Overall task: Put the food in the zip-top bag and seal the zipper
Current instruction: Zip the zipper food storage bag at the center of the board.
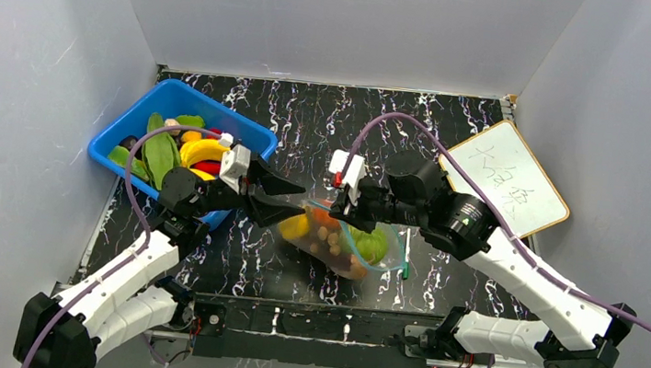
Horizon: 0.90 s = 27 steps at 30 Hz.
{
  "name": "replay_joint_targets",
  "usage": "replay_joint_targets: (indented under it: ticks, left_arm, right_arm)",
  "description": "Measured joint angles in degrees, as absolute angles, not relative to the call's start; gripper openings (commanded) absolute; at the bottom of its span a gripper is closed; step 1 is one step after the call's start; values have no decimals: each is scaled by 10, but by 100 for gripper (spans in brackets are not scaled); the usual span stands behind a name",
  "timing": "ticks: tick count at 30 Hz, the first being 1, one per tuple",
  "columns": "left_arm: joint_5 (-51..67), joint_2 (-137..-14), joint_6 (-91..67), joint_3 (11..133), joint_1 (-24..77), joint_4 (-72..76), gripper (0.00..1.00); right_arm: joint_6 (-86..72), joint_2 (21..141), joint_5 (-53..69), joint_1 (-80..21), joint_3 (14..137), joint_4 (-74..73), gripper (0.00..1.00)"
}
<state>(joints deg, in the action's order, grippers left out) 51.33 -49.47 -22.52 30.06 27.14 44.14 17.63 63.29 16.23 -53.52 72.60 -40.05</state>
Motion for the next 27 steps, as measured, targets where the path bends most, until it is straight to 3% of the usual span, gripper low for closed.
replay_joint_targets:
  ticks: [6, 12, 15, 22, 26, 27]
  left_arm:
    - [565, -506, -239, 297, 271, 498, 49]
    - [594, -518, -239, 295, 271, 512, 42]
    - [597, -522, -239, 295, 271, 512, 31]
    - [598, -535, -257, 295, 271, 520, 20]
    - [593, -542, -272, 294, 271, 528, 1]
    - [593, -544, -276, 295, 271, 530, 0]
  right_arm:
    - [175, 648, 196, -535, 726, -379, 0]
    - [172, 667, 219, -535, 729, -361, 0]
    - [170, 673, 225, -535, 733, -357, 0]
    - [167, 678, 234, -535, 734, -346, 0]
    - [166, 679, 237, -535, 734, -344, 0]
    - [166, 679, 238, -535, 734, -344, 0]
